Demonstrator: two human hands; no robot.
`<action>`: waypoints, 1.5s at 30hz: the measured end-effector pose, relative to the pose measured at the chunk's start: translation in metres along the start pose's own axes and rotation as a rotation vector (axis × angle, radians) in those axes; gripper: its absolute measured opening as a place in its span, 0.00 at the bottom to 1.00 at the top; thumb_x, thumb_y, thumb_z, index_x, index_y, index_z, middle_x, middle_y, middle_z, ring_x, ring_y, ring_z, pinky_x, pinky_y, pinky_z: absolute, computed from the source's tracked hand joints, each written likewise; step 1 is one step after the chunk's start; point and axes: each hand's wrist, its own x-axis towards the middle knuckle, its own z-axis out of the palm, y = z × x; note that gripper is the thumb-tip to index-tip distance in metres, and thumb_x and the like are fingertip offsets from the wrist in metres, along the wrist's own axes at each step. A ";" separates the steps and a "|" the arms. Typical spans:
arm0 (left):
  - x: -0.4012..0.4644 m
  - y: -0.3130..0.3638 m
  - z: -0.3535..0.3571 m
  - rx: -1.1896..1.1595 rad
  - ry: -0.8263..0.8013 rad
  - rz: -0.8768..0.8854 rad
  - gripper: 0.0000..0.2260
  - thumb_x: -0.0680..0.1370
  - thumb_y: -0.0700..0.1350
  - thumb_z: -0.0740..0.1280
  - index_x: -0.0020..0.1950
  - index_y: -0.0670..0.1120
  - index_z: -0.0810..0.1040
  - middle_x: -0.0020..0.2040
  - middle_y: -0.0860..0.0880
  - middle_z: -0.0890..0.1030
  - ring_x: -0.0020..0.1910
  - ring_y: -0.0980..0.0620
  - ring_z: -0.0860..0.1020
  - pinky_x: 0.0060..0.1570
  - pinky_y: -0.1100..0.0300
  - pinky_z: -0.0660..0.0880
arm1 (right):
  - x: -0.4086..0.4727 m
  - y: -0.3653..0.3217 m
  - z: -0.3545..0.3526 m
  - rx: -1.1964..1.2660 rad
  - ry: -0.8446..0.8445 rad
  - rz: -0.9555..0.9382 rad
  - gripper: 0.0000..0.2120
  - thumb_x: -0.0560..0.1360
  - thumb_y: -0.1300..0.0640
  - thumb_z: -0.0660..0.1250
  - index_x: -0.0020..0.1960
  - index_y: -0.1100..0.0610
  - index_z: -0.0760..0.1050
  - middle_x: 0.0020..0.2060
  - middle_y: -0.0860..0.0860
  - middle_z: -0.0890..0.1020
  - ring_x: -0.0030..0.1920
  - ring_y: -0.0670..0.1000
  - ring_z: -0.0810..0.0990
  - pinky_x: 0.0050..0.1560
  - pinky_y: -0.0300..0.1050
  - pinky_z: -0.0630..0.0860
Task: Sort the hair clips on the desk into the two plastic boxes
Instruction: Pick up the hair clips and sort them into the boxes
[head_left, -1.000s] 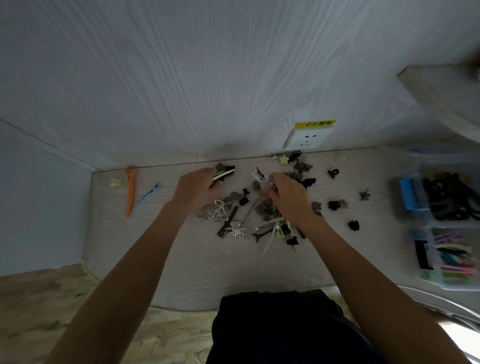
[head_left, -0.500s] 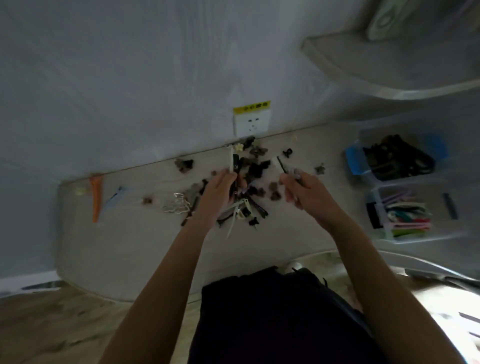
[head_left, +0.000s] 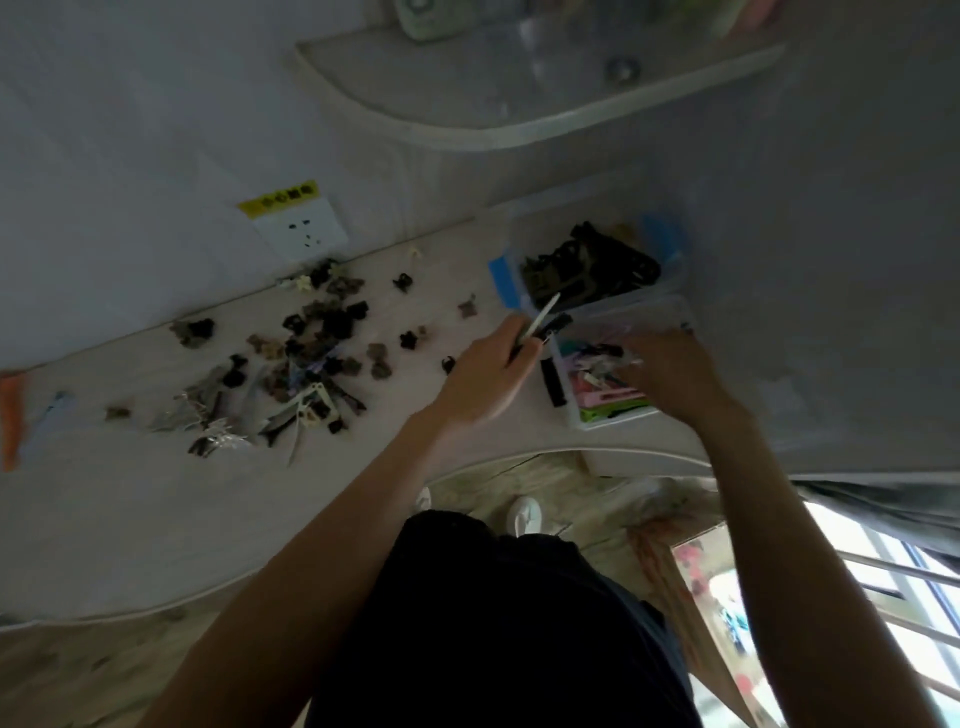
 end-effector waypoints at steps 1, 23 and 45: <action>0.018 0.037 0.046 0.047 -0.015 0.019 0.07 0.82 0.47 0.55 0.49 0.46 0.68 0.31 0.47 0.70 0.26 0.49 0.67 0.29 0.55 0.64 | -0.006 0.046 -0.010 -0.016 -0.026 -0.026 0.22 0.73 0.54 0.68 0.66 0.53 0.71 0.62 0.59 0.77 0.60 0.60 0.74 0.60 0.50 0.70; -0.010 0.006 0.043 0.269 0.315 0.192 0.11 0.79 0.40 0.60 0.59 0.46 0.77 0.51 0.49 0.82 0.47 0.57 0.79 0.46 0.65 0.76 | -0.036 0.002 0.013 0.409 0.400 -0.191 0.09 0.76 0.58 0.62 0.54 0.55 0.77 0.43 0.55 0.84 0.41 0.56 0.82 0.42 0.51 0.79; -0.133 -0.149 -0.099 0.624 0.155 -0.497 0.32 0.76 0.50 0.66 0.73 0.41 0.56 0.72 0.42 0.64 0.70 0.44 0.62 0.68 0.54 0.62 | 0.059 -0.232 0.142 0.009 0.011 -0.352 0.10 0.77 0.61 0.60 0.59 0.59 0.69 0.55 0.59 0.75 0.56 0.59 0.73 0.46 0.50 0.70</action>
